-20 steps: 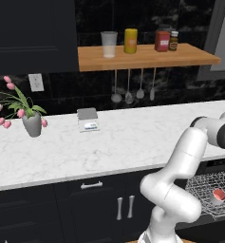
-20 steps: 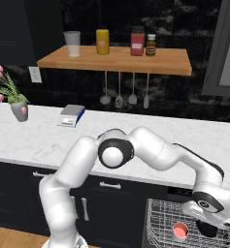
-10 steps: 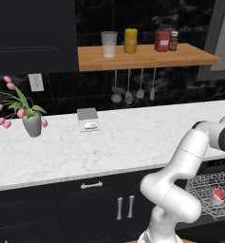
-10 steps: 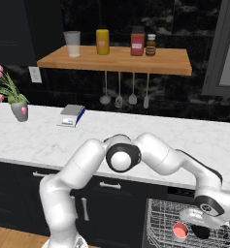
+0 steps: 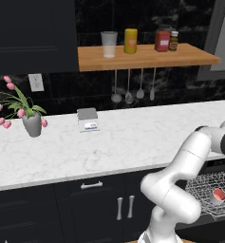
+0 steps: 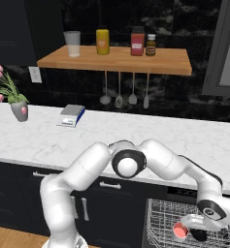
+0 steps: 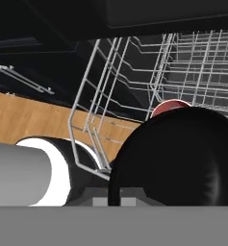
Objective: Pick up the cup and bowl from the counter, place them in the dishwasher, and close the dishwasher door.
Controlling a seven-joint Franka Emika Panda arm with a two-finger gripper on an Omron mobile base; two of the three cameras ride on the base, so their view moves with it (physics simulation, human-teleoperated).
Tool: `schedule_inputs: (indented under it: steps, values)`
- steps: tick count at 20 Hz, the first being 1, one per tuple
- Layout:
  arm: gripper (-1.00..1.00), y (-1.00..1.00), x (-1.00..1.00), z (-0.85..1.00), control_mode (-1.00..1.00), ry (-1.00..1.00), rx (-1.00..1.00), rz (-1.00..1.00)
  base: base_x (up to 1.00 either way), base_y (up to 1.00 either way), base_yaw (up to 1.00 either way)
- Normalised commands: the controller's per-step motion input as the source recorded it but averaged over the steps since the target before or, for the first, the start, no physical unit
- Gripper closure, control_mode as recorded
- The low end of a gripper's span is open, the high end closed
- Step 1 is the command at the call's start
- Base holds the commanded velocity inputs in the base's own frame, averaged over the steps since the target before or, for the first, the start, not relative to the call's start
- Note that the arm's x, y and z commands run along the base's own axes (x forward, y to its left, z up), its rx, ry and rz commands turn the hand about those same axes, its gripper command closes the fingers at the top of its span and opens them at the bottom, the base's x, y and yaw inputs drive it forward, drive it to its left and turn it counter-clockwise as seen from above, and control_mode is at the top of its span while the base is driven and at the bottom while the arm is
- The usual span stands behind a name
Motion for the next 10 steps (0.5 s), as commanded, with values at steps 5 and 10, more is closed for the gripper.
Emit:
schedule_inputs:
  steps: [5,10]
  values:
    - [1.00,0.00,-0.04,-0.13,-1.00,-0.18,0.00,-0.03,0.00,0.00,0.00]
    - [1.00,0.00,0.00,0.00,-1.00,-0.14,0.00,-0.11,0.00,0.00,0.00]
